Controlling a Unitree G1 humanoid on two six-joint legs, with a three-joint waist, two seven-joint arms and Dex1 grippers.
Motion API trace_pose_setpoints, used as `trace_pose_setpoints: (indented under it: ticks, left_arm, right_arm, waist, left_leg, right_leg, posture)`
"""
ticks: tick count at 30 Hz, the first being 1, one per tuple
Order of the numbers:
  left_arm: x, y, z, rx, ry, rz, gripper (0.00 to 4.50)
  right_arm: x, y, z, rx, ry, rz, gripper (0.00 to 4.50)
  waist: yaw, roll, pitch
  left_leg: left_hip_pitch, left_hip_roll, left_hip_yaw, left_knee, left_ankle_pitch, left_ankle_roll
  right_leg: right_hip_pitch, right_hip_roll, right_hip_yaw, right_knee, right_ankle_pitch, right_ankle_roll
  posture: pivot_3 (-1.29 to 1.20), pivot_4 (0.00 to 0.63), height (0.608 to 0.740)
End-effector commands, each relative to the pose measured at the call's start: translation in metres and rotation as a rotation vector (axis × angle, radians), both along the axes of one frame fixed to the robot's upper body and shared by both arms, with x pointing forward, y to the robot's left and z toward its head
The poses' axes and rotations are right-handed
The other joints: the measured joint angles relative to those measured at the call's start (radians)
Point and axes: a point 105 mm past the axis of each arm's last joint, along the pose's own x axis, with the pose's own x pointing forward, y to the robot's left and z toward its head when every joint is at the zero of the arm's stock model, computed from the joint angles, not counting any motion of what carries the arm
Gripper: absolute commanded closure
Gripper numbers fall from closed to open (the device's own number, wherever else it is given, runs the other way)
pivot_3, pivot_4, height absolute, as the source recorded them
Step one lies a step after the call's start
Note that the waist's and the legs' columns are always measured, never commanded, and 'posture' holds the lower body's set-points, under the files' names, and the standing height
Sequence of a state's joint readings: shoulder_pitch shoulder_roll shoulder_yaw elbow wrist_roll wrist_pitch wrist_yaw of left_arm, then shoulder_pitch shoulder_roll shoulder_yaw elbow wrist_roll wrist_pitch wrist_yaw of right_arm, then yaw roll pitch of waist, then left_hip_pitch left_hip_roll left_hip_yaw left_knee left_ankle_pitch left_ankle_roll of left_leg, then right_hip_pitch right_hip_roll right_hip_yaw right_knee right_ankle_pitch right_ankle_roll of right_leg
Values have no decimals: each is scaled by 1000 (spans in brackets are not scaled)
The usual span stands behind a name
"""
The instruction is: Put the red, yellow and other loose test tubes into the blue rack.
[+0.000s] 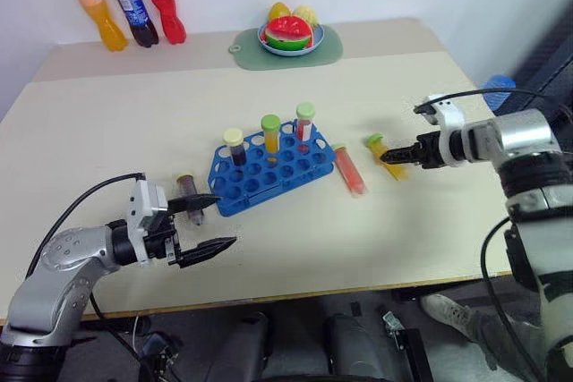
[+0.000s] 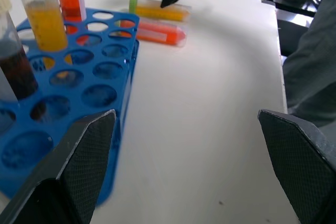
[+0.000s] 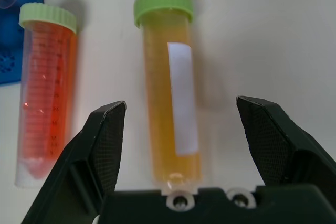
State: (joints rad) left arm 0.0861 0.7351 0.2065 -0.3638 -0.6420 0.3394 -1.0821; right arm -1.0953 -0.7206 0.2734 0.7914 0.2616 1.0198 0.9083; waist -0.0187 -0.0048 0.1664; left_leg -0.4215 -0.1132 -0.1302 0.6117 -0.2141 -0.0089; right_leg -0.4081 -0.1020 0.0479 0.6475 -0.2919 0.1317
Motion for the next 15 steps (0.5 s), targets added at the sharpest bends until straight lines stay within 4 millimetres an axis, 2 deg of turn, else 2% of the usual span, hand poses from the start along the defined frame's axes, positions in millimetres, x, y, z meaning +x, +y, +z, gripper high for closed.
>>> trace_pose_setpoints:
  ticks: [1, 4, 5, 7, 11, 12, 14, 15]
  left_arm:
    - [-6, -1, 11, -6, -43, 12, 12]
    - [-9, -1, 10, -4, -44, 36, 12]
    - [-9, 0, 10, -4, -45, 43, 1]
    - [-10, 1, 11, -3, -46, 51, 0]
    - [-10, 1, 11, -3, -45, 57, 0]
    - [-10, 1, 11, -4, -44, 58, 0]
    - [-9, 1, 11, -6, -45, 60, 0]
    - [-8, 0, 10, -8, -46, 61, 0]
  right_arm:
    - [9, 7, 8, -21, -20, 31, 789]
    - [15, 10, -1, -71, -16, 28, 789]
    - [17, 9, -4, -94, -15, 27, 1043]
    - [18, 8, -9, -135, -3, 37, 1641]
    - [18, 0, -16, -224, -2, 59, 3562]
    - [18, -2, -17, -242, -8, 64, 3698]
    - [20, -9, -13, -305, -47, 101, 3699]
    - [22, -21, -8, -413, -122, 160, 3699]
  waist:
    - [1, 0, 0]
    - [6, 0, 0]
    - [5, 0, 0]
    - [4, 0, 0]
    - [2, 0, 0]
    - [2, 0, 0]
    - [4, 0, 0]
    - [6, 0, -1]
  left_leg:
    - [0, 0, 0, 0, 0, 0]
    - [0, 0, 0, 0, 0, 0]
    - [0, 0, 0, 0, 0, 0]
    - [0, -1, 0, 0, 0, 0]
    - [0, 0, 0, 0, 0, -1]
    - [0, 0, 0, 0, 0, -1]
    - [0, 0, 0, 1, 0, -1]
    - [0, -1, 0, 1, 0, -1]
  right_leg:
    - [0, 0, 0, 0, 0, 0]
    - [0, 0, 0, 0, 0, 0]
    - [0, 0, 0, 0, 0, 0]
    - [0, 0, 0, 1, 0, 0]
    - [0, 0, 0, 1, 0, 0]
    - [0, 1, 0, 1, 0, 0]
    - [0, 2, 0, 1, 0, 0]
    - [0, 2, 0, 1, 0, 0]
  posture:
    - [0, 150, 740]
    - [0, 150, 740]
    - [0, 150, 740]
    - [0, 150, 740]
    - [0, 150, 740]
    - [0, 150, 740]
    - [0, 150, 740]
    - [0, 150, 740]
